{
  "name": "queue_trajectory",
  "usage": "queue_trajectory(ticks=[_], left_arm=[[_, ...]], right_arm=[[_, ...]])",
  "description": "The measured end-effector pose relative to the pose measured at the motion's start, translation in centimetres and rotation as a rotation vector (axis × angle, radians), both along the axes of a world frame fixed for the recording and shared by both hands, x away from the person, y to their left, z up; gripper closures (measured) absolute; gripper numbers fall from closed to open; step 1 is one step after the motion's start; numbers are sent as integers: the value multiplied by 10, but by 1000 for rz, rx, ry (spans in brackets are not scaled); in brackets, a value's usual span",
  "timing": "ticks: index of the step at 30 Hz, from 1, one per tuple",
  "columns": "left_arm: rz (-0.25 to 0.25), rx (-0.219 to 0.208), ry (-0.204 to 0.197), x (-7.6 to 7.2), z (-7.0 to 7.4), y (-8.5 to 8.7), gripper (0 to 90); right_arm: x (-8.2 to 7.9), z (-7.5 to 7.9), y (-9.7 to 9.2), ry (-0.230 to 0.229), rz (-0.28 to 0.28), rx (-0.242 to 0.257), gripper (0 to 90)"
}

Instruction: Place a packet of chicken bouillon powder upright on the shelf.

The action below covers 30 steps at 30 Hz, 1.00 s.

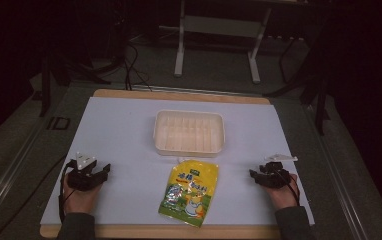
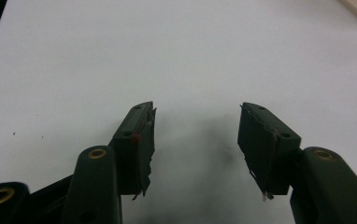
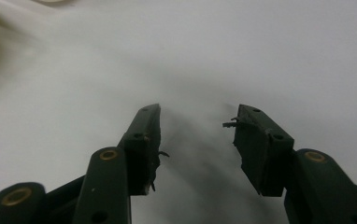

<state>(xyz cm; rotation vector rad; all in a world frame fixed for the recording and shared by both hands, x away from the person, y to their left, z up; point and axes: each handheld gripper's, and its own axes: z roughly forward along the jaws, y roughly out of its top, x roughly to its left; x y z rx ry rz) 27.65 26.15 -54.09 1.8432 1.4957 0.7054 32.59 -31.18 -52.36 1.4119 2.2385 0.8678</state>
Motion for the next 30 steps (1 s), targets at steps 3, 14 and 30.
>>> queue_trajectory(ticks=[3,14,30], left_arm=[[-4,-9,8,1,-1,0,452],[-9,-18,4,0,-1,0,444],[-17,-6,11,1,-1,-1,435]], right_arm=[[0,1,4,2,20,1,505],[-3,14,24,16,140,77,440],[2,19,53,94,271,229,375]])
